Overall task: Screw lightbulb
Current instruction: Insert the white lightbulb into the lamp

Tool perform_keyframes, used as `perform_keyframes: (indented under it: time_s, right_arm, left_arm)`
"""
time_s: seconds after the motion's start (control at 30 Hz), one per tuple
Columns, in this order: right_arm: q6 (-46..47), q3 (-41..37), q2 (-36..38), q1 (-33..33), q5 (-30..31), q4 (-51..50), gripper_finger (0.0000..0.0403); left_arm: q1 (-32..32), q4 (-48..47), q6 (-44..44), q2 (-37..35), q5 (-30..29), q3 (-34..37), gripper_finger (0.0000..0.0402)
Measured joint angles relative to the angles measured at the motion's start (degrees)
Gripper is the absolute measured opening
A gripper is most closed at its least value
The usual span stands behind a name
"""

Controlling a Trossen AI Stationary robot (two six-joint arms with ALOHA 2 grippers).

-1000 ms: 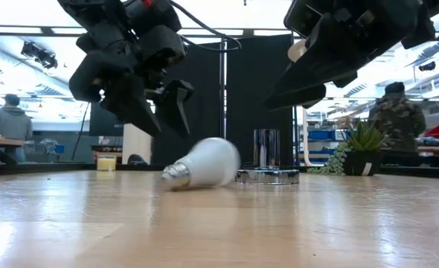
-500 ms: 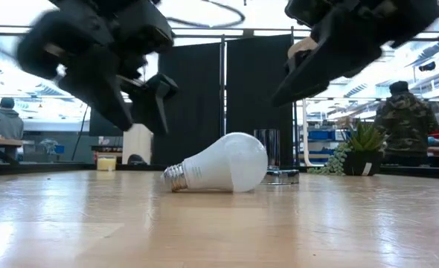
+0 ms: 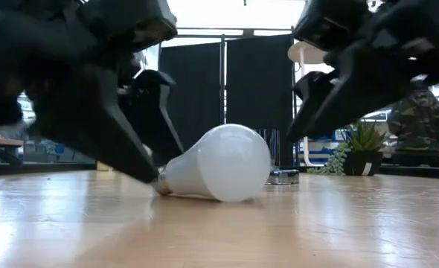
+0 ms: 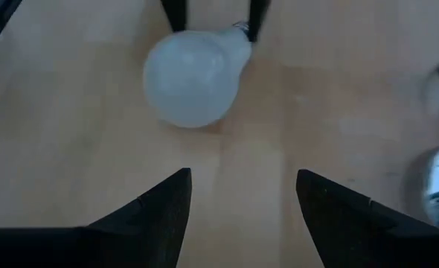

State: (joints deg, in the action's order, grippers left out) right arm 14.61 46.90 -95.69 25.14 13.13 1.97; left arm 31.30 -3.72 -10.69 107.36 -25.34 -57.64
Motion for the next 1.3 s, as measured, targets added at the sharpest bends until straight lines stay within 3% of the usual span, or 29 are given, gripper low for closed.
perform_keyframes:
  time_s: [0.27,0.63,1.3]
  right_arm:
    - [2.79,0.02,-2.78,2.69,2.29,3.91,0.0252]
    - [7.25,0.01,-3.98,3.66,2.03,5.84,0.0252]
    - [21.43,0.01,-3.82,4.51,1.98,-2.41,0.0252]
  left_arm:
    - [1.08,-2.83,-0.09,7.27,-3.65,-8.34,0.0284]
    - [0.98,-0.32,-0.39,7.62,-4.47,-9.1,0.0284]
    - [0.85,5.38,0.02,7.62,-4.98,-9.1,0.0285]
